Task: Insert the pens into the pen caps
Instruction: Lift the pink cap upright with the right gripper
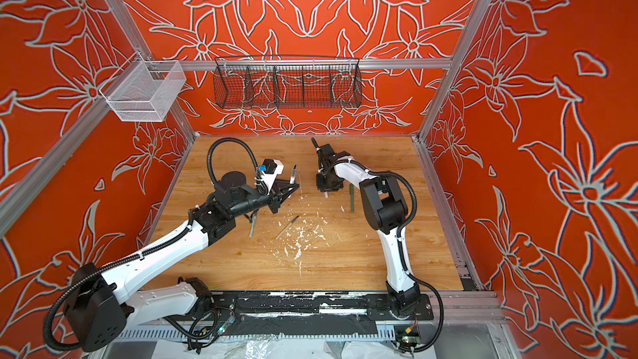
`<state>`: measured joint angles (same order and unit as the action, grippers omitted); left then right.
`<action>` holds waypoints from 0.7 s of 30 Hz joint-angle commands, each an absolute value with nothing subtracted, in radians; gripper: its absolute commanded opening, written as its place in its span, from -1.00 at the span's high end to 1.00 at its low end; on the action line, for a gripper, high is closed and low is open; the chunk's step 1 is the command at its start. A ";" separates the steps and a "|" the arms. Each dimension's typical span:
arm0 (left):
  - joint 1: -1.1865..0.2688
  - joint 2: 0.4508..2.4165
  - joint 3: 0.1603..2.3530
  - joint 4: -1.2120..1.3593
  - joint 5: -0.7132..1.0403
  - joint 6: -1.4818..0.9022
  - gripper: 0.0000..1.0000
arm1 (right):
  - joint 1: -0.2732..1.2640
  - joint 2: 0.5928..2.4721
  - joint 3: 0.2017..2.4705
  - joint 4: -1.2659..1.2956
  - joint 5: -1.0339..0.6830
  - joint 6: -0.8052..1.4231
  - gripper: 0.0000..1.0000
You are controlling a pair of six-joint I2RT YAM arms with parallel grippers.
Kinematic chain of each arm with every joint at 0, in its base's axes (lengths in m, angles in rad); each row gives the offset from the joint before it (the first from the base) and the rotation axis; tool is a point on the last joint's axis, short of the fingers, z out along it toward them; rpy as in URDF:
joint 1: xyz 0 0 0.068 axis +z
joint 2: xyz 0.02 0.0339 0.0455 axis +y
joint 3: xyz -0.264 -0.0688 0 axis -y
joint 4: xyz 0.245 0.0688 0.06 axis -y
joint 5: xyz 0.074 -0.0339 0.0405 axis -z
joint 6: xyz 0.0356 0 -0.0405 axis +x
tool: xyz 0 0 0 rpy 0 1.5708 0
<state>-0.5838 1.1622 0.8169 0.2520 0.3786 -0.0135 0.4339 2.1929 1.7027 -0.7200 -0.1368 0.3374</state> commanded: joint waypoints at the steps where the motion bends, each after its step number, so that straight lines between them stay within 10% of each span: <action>1: -0.590 1.146 0.835 0.257 0.386 0.006 1.00 | 0.436 2.153 1.701 -0.750 -0.147 0.329 0.37; 21: -0.591 1.149 0.838 0.254 0.387 0.008 1.00 | 0.425 2.186 1.746 -0.802 -0.103 0.282 0.52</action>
